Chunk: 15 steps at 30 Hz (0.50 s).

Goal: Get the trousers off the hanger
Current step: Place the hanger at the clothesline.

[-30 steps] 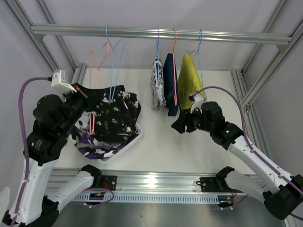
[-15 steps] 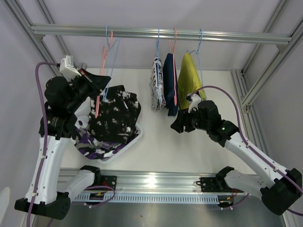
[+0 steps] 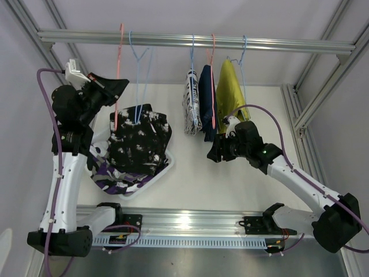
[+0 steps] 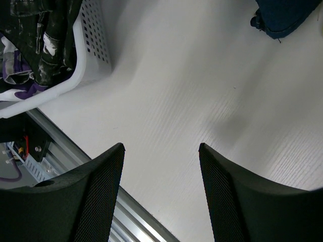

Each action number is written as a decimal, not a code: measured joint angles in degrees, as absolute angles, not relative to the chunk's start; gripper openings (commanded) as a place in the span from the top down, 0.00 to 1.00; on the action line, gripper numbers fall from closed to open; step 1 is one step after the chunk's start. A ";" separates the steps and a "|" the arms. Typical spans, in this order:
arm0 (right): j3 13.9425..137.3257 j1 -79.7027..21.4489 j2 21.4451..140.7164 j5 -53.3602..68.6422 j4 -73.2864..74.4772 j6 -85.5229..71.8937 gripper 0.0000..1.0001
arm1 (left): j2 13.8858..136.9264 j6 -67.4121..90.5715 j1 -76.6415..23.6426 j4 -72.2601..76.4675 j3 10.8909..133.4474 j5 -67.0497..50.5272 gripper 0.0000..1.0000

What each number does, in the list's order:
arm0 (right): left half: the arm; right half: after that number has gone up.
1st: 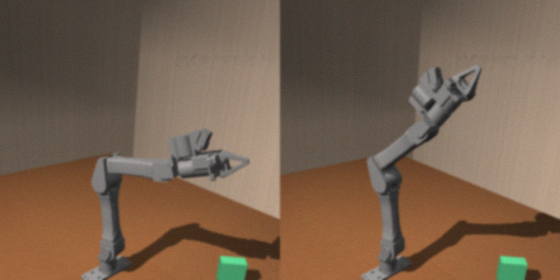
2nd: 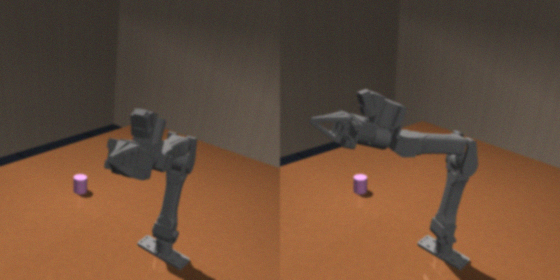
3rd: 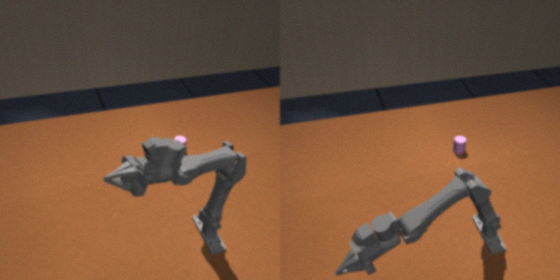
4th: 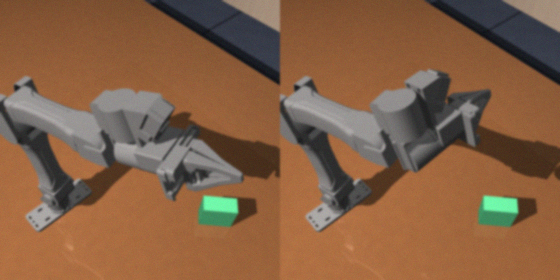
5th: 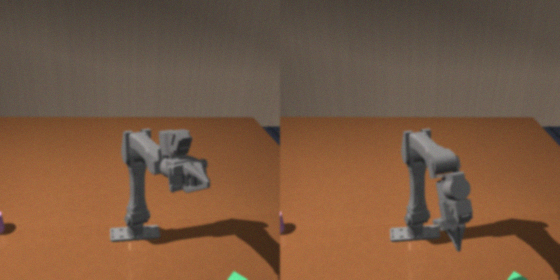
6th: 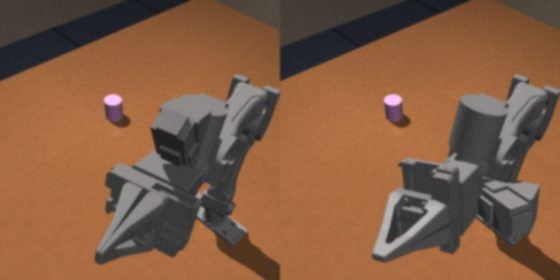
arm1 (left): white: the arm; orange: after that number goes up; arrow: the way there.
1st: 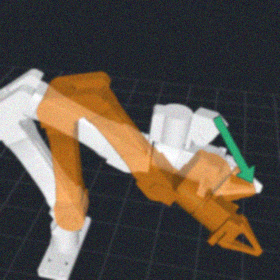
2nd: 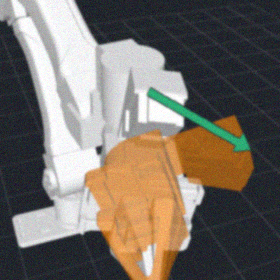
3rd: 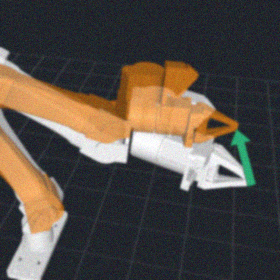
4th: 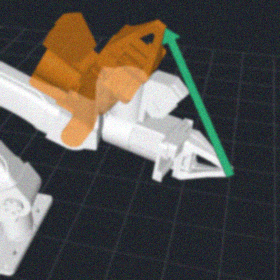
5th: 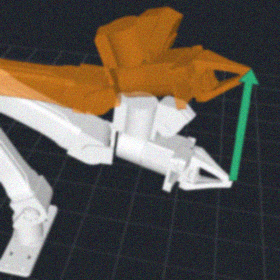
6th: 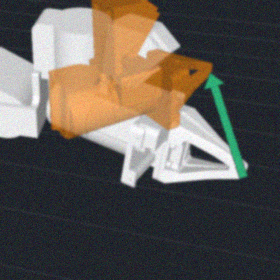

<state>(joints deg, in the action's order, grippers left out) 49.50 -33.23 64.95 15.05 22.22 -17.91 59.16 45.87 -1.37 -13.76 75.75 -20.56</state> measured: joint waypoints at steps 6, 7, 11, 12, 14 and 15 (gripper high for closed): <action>49.50 -33.15 66.22 15.05 22.44 -17.89 0.35 | 62.15 47.68 1.41 -10.76 74.48 -21.91 1.00; 49.50 -33.15 66.39 15.03 22.44 -17.89 0.35 | 62.43 47.94 1.89 -10.33 74.24 -21.96 1.00; 49.50 -33.12 67.00 15.03 22.46 -17.89 0.35 | 63.55 49.04 3.99 -8.58 73.06 -22.85 1.00; 49.50 -33.12 67.11 15.03 22.48 -17.87 0.35 | 63.72 49.12 4.27 -8.23 72.84 -22.94 1.00; 49.50 -33.08 67.22 15.03 22.48 -17.87 0.34 | 64.16 49.30 4.56 -7.84 72.82 -23.16 0.99; 49.50 -33.06 67.22 15.03 22.48 -17.87 0.34 | 64.42 49.52 4.64 -7.51 72.82 -23.29 1.00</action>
